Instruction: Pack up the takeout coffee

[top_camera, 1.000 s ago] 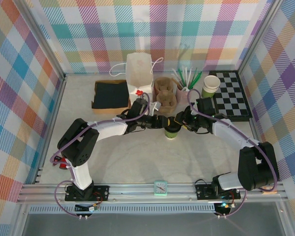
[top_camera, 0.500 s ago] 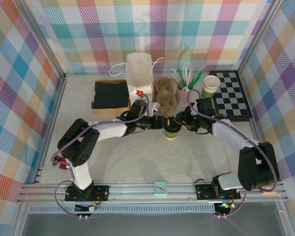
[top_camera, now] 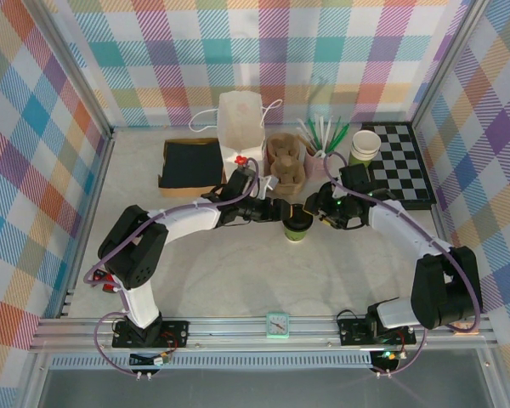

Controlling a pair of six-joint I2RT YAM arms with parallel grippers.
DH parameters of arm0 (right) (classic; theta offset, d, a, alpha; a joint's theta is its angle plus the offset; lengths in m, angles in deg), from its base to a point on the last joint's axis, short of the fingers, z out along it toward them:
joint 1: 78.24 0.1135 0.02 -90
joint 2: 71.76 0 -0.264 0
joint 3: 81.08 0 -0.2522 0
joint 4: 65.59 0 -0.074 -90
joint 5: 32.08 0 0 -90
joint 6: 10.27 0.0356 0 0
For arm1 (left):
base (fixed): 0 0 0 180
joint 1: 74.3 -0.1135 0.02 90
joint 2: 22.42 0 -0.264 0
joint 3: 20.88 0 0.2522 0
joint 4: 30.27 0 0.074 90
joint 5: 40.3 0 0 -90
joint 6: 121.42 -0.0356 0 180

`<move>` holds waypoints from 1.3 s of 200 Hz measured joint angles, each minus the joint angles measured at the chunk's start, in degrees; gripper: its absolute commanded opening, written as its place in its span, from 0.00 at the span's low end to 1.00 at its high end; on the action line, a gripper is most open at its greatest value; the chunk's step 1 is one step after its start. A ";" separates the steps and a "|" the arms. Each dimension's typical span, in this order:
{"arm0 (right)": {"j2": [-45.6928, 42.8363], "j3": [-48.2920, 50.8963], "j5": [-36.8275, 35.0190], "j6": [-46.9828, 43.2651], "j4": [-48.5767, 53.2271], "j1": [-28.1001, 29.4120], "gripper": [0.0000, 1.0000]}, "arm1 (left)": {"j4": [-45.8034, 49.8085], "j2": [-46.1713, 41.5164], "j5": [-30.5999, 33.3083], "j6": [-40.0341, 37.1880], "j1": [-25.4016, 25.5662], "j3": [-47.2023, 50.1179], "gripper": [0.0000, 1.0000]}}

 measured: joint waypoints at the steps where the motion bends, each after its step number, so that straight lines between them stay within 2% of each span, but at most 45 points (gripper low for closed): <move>1: -0.02 -0.04 -0.02 0.00 0.04 0.00 0.61 | 0.17 0.00 0.02 -0.02 0.00 -0.09 0.60; 46: -2.51 -1.07 -0.39 -0.66 2.71 0.00 0.61 | 5.64 -1.62 0.85 -1.31 -0.04 -2.51 0.62; 105: -5.16 -0.63 -0.35 -0.83 3.91 0.00 0.59 | 7.37 -6.43 1.03 -1.75 -0.04 -2.78 0.62; 215: -5.18 4.33 1.49 -0.55 1.05 0.00 0.56 | 6.82 -4.48 1.49 -2.12 0.83 -0.83 0.61; 260: -4.81 4.44 1.81 -0.37 0.44 0.00 0.53 | 5.49 -1.88 1.18 -1.11 0.83 -0.61 0.54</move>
